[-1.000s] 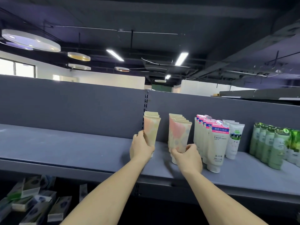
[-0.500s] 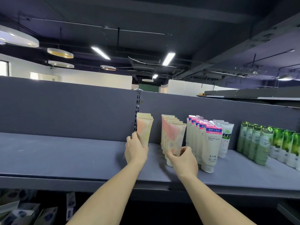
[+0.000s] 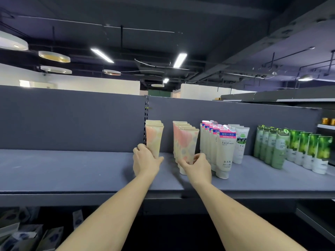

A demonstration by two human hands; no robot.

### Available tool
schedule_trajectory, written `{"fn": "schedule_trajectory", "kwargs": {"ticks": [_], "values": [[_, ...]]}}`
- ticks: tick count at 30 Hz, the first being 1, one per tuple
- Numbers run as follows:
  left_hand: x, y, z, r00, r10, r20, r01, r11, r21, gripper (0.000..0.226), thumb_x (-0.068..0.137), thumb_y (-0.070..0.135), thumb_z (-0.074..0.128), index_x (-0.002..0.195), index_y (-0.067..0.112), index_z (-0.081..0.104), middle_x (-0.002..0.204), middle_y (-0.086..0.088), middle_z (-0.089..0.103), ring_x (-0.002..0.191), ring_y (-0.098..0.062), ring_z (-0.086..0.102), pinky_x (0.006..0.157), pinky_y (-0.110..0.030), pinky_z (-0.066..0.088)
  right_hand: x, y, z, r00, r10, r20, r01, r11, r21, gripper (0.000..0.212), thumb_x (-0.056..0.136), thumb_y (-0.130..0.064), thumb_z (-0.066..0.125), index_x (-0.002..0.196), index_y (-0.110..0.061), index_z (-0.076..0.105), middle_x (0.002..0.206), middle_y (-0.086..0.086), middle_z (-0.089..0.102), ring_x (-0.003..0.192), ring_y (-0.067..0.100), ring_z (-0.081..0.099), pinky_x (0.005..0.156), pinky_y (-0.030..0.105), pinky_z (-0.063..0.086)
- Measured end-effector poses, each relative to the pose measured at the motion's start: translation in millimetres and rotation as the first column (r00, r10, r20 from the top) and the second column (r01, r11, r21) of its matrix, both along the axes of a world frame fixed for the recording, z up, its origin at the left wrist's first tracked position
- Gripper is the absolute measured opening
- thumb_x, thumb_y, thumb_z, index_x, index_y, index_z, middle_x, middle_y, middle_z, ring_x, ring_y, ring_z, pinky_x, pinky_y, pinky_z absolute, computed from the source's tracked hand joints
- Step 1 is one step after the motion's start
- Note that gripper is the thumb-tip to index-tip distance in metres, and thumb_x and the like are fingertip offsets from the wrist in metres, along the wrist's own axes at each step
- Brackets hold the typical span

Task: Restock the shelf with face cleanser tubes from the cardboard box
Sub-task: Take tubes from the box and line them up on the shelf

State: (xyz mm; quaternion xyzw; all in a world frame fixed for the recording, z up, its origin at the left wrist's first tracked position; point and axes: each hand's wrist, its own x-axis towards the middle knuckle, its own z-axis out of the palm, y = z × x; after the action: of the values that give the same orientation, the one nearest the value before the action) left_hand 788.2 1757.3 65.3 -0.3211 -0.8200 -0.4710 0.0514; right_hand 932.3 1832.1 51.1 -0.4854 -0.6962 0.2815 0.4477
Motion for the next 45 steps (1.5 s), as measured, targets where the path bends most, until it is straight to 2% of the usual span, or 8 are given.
{"fn": "schedule_trajectory", "kwargs": {"ticks": [4, 7, 13, 16, 27, 33, 38, 45], "values": [[7.2, -14.0, 9.1, 0.992, -0.114, -0.045, 0.114, 0.993, 0.002, 0.031, 0.087, 0.031, 0.065, 0.111, 0.015, 0.055, 0.112, -0.001, 0.057, 0.099, -0.021, 0.058, 0.07, -0.032, 0.044, 5.3, -9.2, 2.3, 0.999, -0.031, -0.009, 0.031, 0.999, 0.039, 0.067, 0.073, -0.051, 0.079, 0.121, -0.016, 0.049, 0.112, -0.001, 0.057, 0.095, 0.017, 0.057, 0.072, 0.031, 0.042], [22.3, -22.4, 11.7, 0.973, -0.224, -0.052, 0.225, 0.974, 0.009, 0.012, 0.089, 0.031, 0.059, 0.096, 0.022, 0.061, 0.097, 0.009, 0.063, 0.089, -0.015, 0.058, 0.067, -0.028, 0.043, 14.6, -20.6, -2.1, 0.998, -0.057, -0.002, 0.057, 0.995, 0.08, 0.059, 0.079, -0.053, 0.074, 0.12, -0.017, 0.053, 0.114, -0.002, 0.057, 0.101, 0.017, 0.058, 0.077, 0.032, 0.045], [86.1, -16.0, 1.7, 0.901, -0.419, -0.107, 0.424, 0.905, 0.022, 0.014, 0.084, 0.033, 0.061, 0.074, 0.023, 0.061, 0.079, 0.007, 0.066, 0.08, -0.017, 0.063, 0.068, -0.032, 0.052, 59.3, -44.3, -10.7, 0.981, -0.187, 0.049, 0.178, 0.973, 0.148, 0.028, 0.09, -0.049, 0.061, 0.096, -0.022, 0.059, 0.095, -0.007, 0.064, 0.086, 0.014, 0.06, 0.074, 0.033, 0.05], [125.7, -17.3, -9.1, 0.862, -0.495, -0.107, 0.496, 0.868, -0.025, 0.013, 0.085, 0.035, 0.059, 0.079, 0.024, 0.064, 0.08, 0.01, 0.066, 0.08, -0.015, 0.061, 0.069, -0.032, 0.051, 98.6, -52.7, -22.7, 0.969, -0.241, 0.055, 0.236, 0.968, 0.09, 0.024, 0.091, -0.046, 0.059, 0.09, -0.022, 0.058, 0.086, -0.009, 0.065, 0.08, 0.014, 0.062, 0.074, 0.036, 0.054], [285.2, -19.8, -48.1, 0.691, -0.718, -0.077, 0.7, 0.693, -0.173, 0.012, 0.086, 0.028, 0.056, 0.088, 0.027, 0.068, 0.086, 0.013, 0.066, 0.079, -0.011, 0.063, 0.069, -0.028, 0.049, 284.9, -74.3, -83.3, 0.918, -0.391, 0.062, 0.396, 0.909, -0.131, 0.033, 0.089, -0.047, 0.058, 0.112, -0.023, 0.058, 0.092, -0.01, 0.065, 0.088, 0.014, 0.061, 0.072, 0.031, 0.047], [384.8, -29.5, -119.6, 0.617, -0.785, 0.063, 0.766, 0.58, -0.278, 0.012, 0.084, 0.023, 0.054, 0.088, 0.027, 0.064, 0.085, 0.011, 0.067, 0.078, -0.012, 0.064, 0.065, -0.028, 0.051, 406.2, -104.6, -148.6, 0.869, -0.459, 0.183, 0.493, 0.826, -0.273, 0.045, 0.092, -0.047, 0.058, 0.127, -0.019, 0.052, 0.119, 0.003, 0.063, 0.107, 0.024, 0.059, 0.082, 0.031, 0.042], [447.0, -36.5, -182.6, 0.602, -0.785, 0.146, 0.772, 0.526, -0.356, 0.021, 0.083, 0.028, 0.06, 0.104, 0.024, 0.064, 0.104, 0.007, 0.066, 0.098, -0.017, 0.061, 0.082, -0.033, 0.051, 462.3, -121.1, -194.7, 0.88, -0.418, 0.224, 0.473, 0.803, -0.362, 0.053, 0.092, -0.046, 0.058, 0.135, -0.017, 0.047, 0.125, 0.006, 0.064, 0.116, 0.028, 0.058, 0.093, 0.034, 0.044], [484.6, -36.0, -244.3, 0.602, -0.78, 0.17, 0.75, 0.479, -0.457, 0.022, 0.086, 0.026, 0.06, 0.107, 0.022, 0.064, 0.102, 0.005, 0.065, 0.095, -0.018, 0.06, 0.077, -0.03, 0.05, 501.4, -121.2, -249.9, 0.885, -0.353, 0.304, 0.461, 0.756, -0.465, 0.051, 0.092, -0.042, 0.058, 0.134, -0.014, 0.048, 0.127, 0.01, 0.063, 0.117, 0.03, 0.057, 0.095, 0.035, 0.045]]}}
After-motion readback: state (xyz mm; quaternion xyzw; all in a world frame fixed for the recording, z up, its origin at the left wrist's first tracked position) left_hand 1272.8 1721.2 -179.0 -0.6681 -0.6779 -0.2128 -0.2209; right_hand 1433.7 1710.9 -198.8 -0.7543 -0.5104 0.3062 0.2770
